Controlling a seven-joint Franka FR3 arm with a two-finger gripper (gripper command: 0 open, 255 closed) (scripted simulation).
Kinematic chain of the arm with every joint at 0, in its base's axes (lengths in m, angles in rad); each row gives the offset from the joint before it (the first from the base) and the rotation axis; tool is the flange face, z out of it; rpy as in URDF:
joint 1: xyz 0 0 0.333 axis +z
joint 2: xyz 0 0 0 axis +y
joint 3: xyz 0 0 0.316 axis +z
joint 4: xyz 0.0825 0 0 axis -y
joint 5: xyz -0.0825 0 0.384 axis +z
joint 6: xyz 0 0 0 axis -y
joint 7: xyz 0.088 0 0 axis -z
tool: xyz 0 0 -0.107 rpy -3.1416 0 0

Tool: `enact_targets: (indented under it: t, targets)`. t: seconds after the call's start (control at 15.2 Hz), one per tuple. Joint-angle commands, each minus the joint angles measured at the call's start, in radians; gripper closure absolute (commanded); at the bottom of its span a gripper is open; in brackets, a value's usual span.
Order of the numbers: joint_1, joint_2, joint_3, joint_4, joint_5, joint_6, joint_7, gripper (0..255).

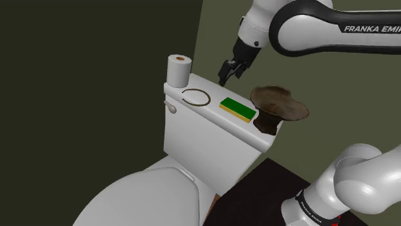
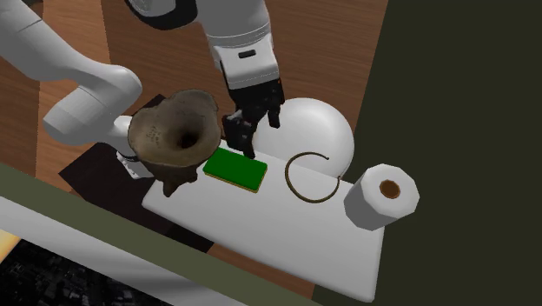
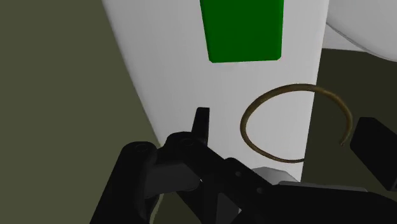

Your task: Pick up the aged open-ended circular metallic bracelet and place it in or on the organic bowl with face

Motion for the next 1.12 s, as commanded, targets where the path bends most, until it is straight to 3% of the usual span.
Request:
enact_targets:
  t: [0.0, 0.73, 1.06]
  targets:
    - [-0.001, 0.074, 0.038, 0.031, -0.040, 0.033, 0.024, 0]
    - [0.036, 0.464, 0.213, 0.238, -0.354, 0.071, 0.217, 0]
    - [0.029, 0.493, 0.201, 0.210, -0.381, 0.126, 0.234, 0]
